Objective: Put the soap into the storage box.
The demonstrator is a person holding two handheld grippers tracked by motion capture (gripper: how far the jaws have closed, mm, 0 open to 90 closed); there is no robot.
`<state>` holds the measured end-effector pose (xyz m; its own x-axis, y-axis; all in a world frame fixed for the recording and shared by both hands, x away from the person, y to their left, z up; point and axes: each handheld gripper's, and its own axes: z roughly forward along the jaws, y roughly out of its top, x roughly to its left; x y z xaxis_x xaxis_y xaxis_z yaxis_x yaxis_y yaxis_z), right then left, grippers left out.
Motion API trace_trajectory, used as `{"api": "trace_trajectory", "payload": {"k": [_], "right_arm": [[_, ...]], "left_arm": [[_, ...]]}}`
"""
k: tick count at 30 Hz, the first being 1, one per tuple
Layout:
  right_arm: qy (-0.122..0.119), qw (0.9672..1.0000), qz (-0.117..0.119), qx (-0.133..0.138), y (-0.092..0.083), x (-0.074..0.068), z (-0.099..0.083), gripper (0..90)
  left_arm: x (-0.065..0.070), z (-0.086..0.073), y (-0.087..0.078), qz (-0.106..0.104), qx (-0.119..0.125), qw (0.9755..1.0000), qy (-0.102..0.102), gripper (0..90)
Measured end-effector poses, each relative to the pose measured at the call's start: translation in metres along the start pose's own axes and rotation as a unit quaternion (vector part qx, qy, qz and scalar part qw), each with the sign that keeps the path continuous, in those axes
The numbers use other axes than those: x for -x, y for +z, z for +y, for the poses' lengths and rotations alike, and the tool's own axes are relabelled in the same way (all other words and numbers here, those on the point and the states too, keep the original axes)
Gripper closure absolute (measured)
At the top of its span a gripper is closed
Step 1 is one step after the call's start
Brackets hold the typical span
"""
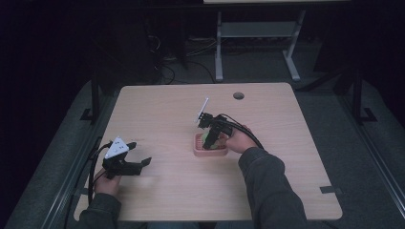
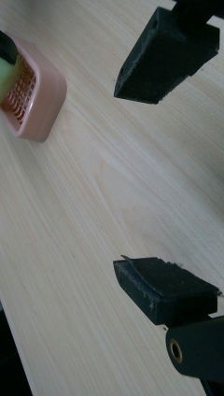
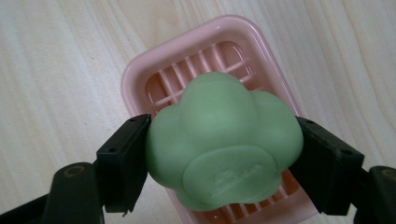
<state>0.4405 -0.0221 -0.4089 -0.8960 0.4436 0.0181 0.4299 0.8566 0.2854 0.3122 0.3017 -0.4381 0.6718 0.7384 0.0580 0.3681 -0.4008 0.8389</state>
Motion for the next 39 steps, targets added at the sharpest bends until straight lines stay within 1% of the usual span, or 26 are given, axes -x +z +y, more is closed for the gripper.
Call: {"api": "trace_trajectory", "payload": {"k": [4, 6, 11, 31, 34, 37, 39], "right_arm": [[0.004, 1.0000, -0.003, -0.005, 0.0031, 0.0007, 0.0008, 24.9], [0.008, 0.9999, -0.006, -0.002, 0.0031, 0.0013, 0.0010, 24.9], [0.013, 0.9999, -0.005, -0.001, 0.0041, 0.0019, 0.0015, 24.8], [0.012, 0.9997, -0.021, -0.001, 0.0062, 0.0011, 0.0033, 24.4], [0.010, 0.9995, -0.030, -0.001, 0.0061, -0.0009, 0.0039, 24.2], [0.003, 0.9992, -0.039, -0.003, 0.0059, -0.0026, 0.0048, 24.1], [0.002, 0.9994, -0.035, -0.002, 0.0061, -0.0037, 0.0049, 23.9]], "left_arm": [[-0.0004, 0.0000, -0.0005, 0.001, 0.001, 1.0000, -0.001, 14.4], [-0.0001, 0.0000, -0.0002, 0.000, 0.001, 1.0000, -0.001, 14.4], [-0.0002, 0.0001, -0.0003, 0.001, 0.000, 1.0000, -0.001, 14.4], [-0.0003, 0.0001, -0.0011, 0.002, 0.000, 1.0000, 0.000, 14.4], [-0.0001, 0.0001, -0.0005, 0.001, 0.000, 1.0000, -0.001, 14.4], [-0.0004, 0.0002, -0.0009, 0.002, -0.001, 1.0000, 0.000, 14.4], [-0.0007, 0.0001, -0.0007, 0.001, 0.000, 1.0000, 0.000, 14.4]]}}
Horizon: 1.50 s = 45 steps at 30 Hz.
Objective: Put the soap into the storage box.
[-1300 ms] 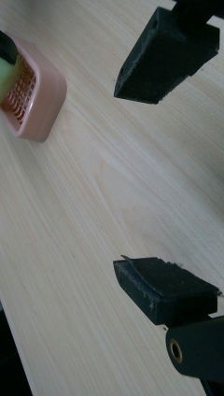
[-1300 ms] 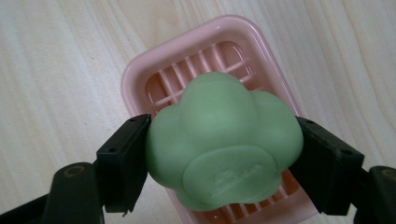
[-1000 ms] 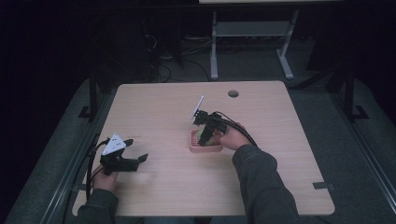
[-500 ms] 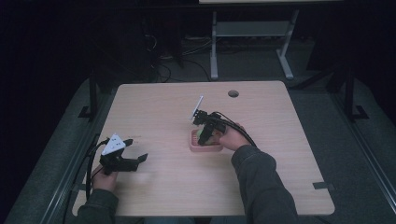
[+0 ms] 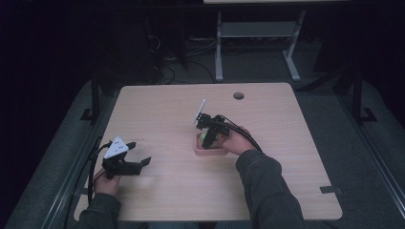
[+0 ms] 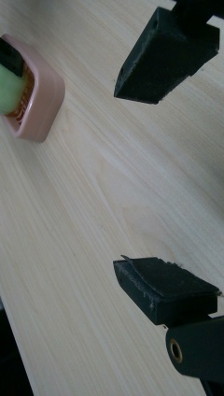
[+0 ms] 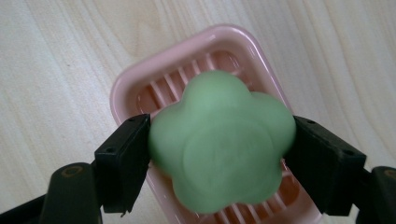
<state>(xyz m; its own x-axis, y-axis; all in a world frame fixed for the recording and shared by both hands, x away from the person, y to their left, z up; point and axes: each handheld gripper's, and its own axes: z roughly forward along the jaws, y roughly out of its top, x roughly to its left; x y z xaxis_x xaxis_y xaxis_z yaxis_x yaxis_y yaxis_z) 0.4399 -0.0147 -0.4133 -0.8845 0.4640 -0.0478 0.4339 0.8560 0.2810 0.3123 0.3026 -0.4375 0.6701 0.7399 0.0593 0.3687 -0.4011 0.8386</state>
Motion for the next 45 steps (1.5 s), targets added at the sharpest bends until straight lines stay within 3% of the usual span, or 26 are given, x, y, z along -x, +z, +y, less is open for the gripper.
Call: {"api": "trace_trajectory", "payload": {"k": [17, 45], "right_arm": [[0.020, 0.9995, 0.021, 0.013, -0.002, 0.004, -0.007, 21.8], [0.042, 0.9976, 0.025, 0.050, -0.020, 0.009, -0.022, 21.0]], "left_arm": [[0.000, 0.000, 0.002, 0.000, 0.003, 1.0000, 0.000, 14.4], [0.001, 0.000, 0.002, -0.001, -0.003, 1.0000, 0.002, 14.4]]}}
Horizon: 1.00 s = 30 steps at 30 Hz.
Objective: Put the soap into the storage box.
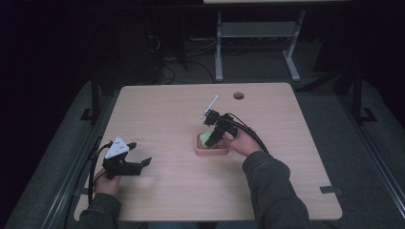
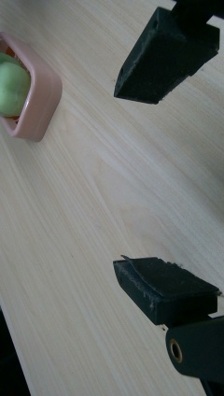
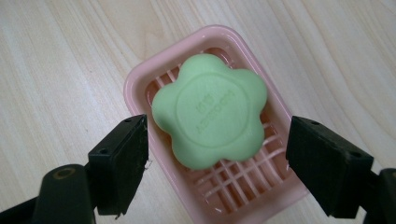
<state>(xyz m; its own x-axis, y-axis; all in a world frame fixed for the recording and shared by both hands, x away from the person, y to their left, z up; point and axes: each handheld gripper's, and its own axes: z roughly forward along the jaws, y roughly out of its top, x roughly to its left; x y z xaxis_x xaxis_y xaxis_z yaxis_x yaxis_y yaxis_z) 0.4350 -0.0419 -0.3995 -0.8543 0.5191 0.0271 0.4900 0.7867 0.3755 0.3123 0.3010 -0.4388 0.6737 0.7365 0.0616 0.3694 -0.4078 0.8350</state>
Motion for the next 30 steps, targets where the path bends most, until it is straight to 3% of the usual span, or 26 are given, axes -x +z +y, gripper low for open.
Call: {"api": "trace_trajectory", "payload": {"k": [14, 30], "right_arm": [[0.003, 1.0000, -0.004, 0.002, -0.008, 0.000, -0.005, 21.1], [0.024, 0.9995, -0.010, 0.019, -0.022, 0.008, -0.032, 21.4]], "left_arm": [[0.000, 0.000, 0.000, 0.000, 0.000, 1.0000, 0.001, 14.4], [0.001, 0.000, 0.001, 0.000, -0.001, 1.0000, 0.000, 14.4]]}}
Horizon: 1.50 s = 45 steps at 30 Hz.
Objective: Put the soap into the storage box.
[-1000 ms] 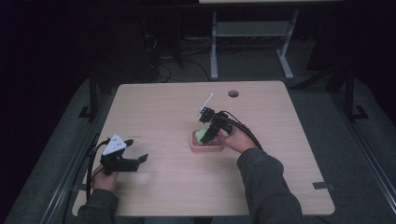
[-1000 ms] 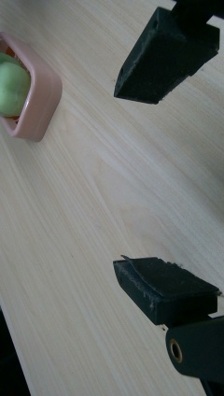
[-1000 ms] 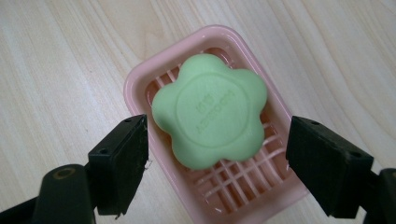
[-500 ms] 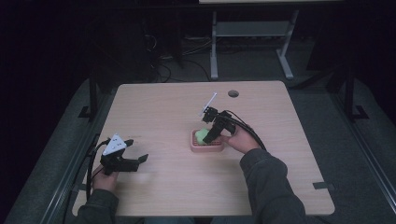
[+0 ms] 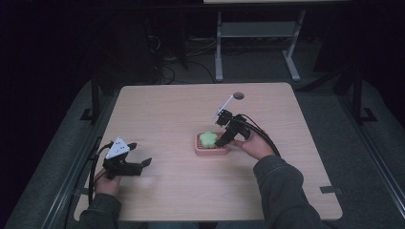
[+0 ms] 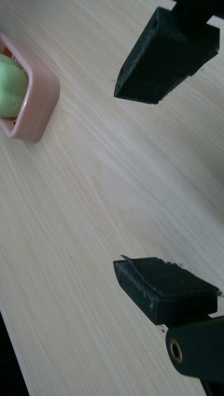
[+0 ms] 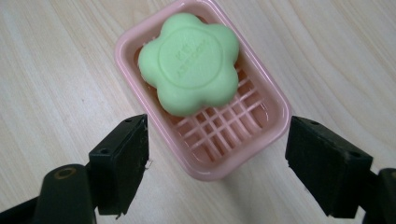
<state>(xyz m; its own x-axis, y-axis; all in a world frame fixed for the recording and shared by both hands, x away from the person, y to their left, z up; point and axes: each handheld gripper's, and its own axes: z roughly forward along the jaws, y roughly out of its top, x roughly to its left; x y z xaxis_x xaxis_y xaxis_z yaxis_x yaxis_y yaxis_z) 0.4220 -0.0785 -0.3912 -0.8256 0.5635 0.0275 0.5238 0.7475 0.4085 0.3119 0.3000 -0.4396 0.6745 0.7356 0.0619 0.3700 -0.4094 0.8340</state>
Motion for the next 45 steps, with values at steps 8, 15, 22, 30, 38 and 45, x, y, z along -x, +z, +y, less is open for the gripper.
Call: {"api": "trace_trajectory", "payload": {"k": [8, 15, 22, 30, 38, 45], "right_arm": [[0.010, 0.9999, -0.002, 0.003, -0.004, 0.004, -0.010, 21.6], [0.017, 0.9998, 0.001, 0.004, -0.006, 0.006, -0.017, 21.6], [0.018, 0.9998, 0.001, 0.004, -0.007, 0.005, -0.021, 21.6], [0.022, 0.9998, -0.002, -0.001, -0.012, 0.006, -0.026, 21.5], [0.030, 0.9995, 0.000, -0.001, -0.008, 0.006, -0.041, 21.8], [0.038, 0.9992, -0.001, 0.007, -0.015, 0.009, -0.054, 21.7]], "left_arm": [[0.000, 0.000, 0.000, 0.001, 0.000, 1.0000, 0.000, 14.4], [0.000, 0.000, 0.000, 0.000, -0.002, 1.0000, 0.001, 14.4], [0.000, 0.000, 0.000, 0.000, -0.003, 1.0000, 0.001, 14.4], [0.000, 0.000, 0.000, 0.000, -0.003, 1.0000, 0.002, 14.4], [0.001, 0.000, 0.001, -0.001, -0.003, 1.0000, 0.001, 14.4], [0.001, -0.001, 0.001, 0.000, -0.004, 1.0000, 0.000, 14.4]]}}
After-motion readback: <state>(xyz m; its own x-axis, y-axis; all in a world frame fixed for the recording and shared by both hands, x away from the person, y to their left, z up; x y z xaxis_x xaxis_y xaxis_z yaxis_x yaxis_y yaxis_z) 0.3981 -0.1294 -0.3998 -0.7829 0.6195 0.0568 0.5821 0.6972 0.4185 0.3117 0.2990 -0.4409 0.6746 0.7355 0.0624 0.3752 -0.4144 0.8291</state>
